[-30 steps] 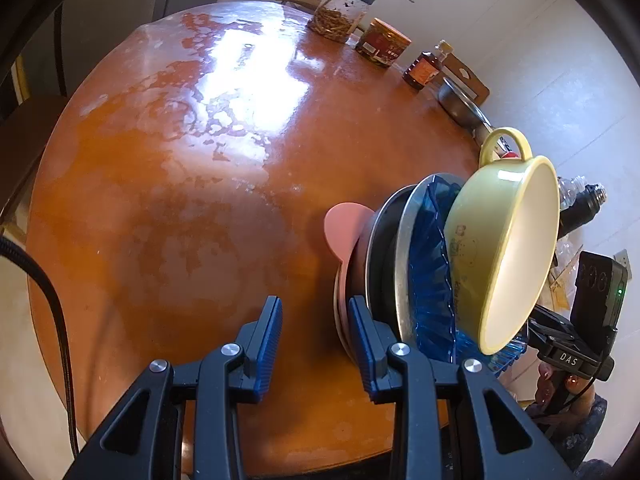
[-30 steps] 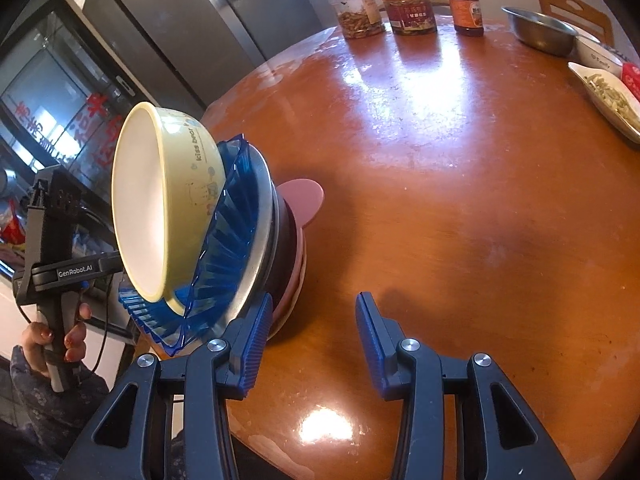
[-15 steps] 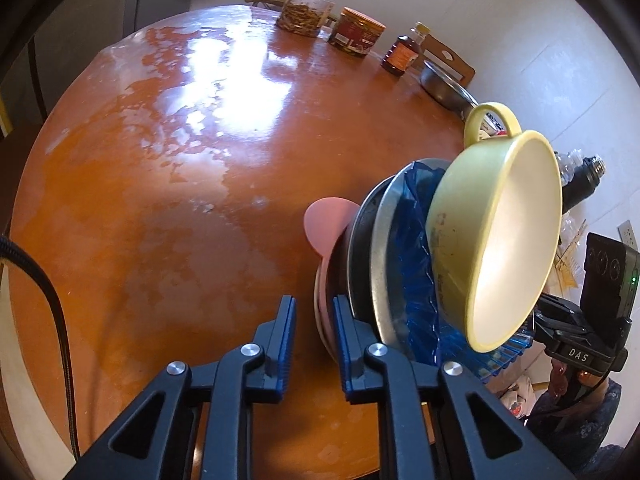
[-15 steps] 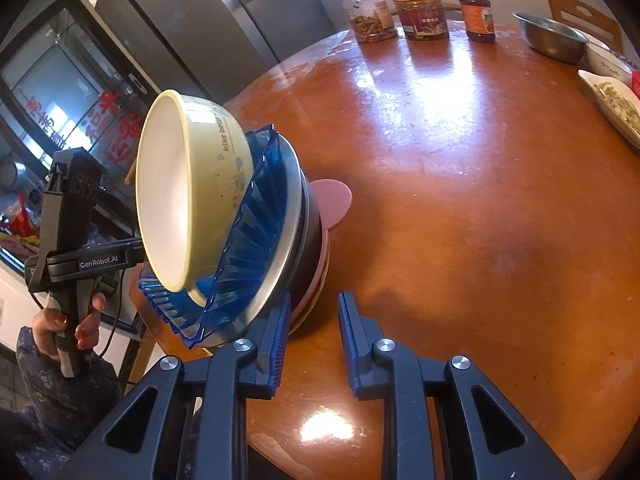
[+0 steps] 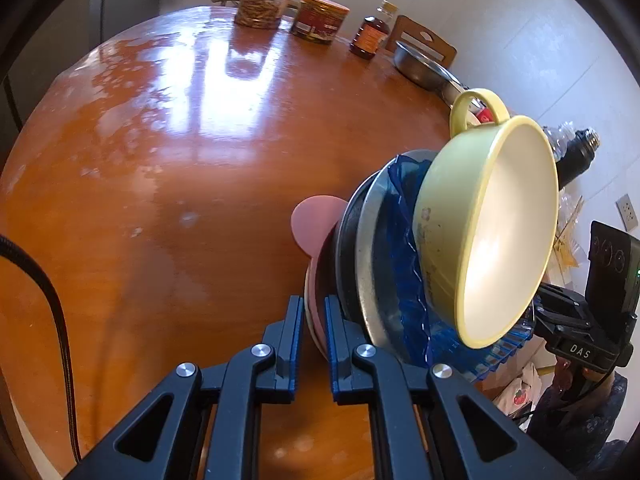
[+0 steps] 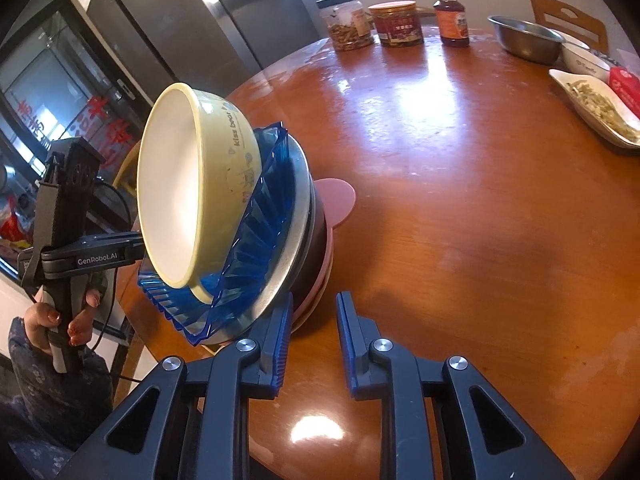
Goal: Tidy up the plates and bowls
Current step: 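Lower the bowl stack onto the silver tray and open the left tool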
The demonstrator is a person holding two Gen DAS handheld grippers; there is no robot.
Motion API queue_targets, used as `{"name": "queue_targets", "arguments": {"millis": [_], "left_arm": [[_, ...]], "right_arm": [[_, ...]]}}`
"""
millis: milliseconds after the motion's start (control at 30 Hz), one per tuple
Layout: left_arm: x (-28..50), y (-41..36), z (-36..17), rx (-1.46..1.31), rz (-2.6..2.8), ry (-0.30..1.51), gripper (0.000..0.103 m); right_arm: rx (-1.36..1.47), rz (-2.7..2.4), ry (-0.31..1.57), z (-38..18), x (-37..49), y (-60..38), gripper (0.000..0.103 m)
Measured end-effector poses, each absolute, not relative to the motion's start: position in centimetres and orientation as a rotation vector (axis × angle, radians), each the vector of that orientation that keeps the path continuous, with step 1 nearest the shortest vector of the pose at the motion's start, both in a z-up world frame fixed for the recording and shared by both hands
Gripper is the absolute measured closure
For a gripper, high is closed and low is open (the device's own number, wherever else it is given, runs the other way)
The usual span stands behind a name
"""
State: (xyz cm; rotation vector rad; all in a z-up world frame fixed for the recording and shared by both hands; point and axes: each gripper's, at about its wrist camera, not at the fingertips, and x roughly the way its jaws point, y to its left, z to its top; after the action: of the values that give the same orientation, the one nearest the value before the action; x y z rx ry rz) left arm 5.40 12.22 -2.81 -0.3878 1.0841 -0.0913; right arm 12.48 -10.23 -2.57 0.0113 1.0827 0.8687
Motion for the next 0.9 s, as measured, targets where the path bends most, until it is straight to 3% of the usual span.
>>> {"name": "queue_targets", "arguments": {"millis": [900], "left_arm": [[12.7,3.7,-3.7,-0.346,-0.159,1.116,0.094]], "right_arm": [[0.047,0.711,1.072,-2.4,16.9,-19.5,0.079]]}}
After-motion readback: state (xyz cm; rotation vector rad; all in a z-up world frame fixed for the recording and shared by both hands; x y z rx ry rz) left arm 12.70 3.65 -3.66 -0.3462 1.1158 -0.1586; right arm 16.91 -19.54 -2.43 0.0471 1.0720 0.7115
